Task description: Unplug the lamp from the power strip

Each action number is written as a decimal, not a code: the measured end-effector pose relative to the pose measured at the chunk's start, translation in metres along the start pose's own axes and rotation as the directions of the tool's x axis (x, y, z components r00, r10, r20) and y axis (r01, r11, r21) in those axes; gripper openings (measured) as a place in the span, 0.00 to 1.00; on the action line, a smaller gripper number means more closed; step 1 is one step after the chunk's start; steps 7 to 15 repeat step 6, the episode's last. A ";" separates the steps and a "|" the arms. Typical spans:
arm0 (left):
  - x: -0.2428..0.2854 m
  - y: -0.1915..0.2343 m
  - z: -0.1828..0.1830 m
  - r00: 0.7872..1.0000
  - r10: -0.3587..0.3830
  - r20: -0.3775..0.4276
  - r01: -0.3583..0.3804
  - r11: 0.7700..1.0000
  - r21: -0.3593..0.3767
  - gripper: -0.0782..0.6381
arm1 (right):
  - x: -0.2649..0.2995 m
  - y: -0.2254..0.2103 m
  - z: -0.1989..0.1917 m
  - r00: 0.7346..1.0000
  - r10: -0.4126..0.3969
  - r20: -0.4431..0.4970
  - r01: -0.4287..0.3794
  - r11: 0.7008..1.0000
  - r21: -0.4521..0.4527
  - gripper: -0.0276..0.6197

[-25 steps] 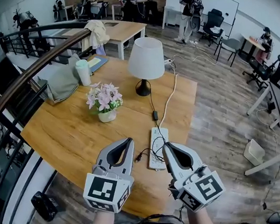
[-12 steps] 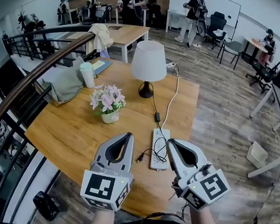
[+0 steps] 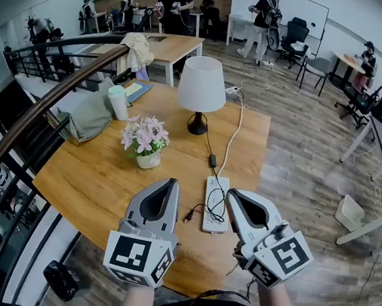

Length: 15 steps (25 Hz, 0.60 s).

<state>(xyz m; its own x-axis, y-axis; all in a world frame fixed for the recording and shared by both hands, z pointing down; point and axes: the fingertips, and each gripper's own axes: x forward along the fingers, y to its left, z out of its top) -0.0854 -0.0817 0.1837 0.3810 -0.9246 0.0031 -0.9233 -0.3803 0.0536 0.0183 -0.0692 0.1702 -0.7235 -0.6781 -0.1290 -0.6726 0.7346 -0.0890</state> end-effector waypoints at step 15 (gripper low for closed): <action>0.002 0.000 -0.001 1.000 0.005 -0.002 -0.005 1.000 -0.005 0.10 | 0.000 -0.001 -0.001 1.000 0.004 -0.002 -0.004 1.000 0.003 0.05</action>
